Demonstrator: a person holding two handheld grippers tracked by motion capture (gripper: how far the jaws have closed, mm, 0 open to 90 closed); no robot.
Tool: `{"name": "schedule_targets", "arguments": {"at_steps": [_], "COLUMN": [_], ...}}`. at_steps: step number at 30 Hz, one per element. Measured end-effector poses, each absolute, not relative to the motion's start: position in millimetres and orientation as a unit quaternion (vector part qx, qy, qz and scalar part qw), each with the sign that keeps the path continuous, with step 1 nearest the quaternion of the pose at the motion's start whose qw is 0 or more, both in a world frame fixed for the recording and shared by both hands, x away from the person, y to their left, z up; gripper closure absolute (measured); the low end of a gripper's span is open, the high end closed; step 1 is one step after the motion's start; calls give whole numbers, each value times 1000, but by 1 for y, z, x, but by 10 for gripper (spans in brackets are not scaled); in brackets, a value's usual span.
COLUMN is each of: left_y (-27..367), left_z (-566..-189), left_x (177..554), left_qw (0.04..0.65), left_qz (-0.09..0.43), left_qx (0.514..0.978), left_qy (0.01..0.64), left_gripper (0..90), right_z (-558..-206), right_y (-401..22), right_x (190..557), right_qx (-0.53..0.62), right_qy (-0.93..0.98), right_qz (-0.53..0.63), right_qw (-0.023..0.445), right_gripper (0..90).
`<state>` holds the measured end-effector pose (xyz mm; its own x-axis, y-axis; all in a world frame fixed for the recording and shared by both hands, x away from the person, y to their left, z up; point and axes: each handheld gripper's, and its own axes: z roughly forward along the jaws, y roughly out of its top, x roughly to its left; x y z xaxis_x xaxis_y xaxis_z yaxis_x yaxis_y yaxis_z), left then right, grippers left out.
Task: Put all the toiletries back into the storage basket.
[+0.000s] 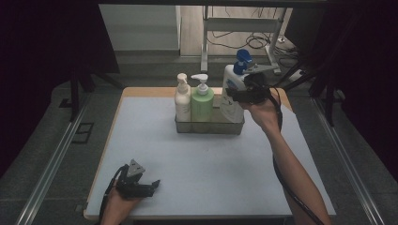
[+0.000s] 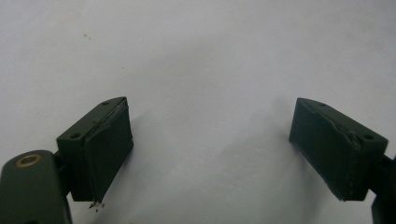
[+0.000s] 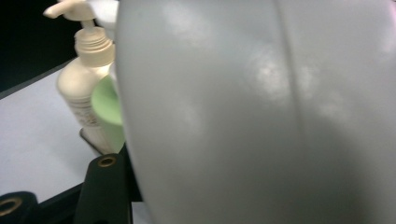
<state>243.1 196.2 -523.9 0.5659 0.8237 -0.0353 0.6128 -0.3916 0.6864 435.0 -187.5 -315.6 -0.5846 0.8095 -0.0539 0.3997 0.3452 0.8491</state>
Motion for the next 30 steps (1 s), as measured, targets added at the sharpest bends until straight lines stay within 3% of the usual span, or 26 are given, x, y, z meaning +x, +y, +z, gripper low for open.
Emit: {"name": "schedule_targets", "arguments": {"at_steps": [30], "left_y": [196], "left_z": [-524], "left_x": [243], "left_qw": [333], "left_qz": [157], "left_qx": [821], "left_qy": [437], "left_gripper": [129], "right_z": [-356], "right_y": [-181], "right_x": [472], "right_qx": [409], "right_qy": [778], "right_qz": [409], "right_qw": [246], "right_gripper": [406]}}
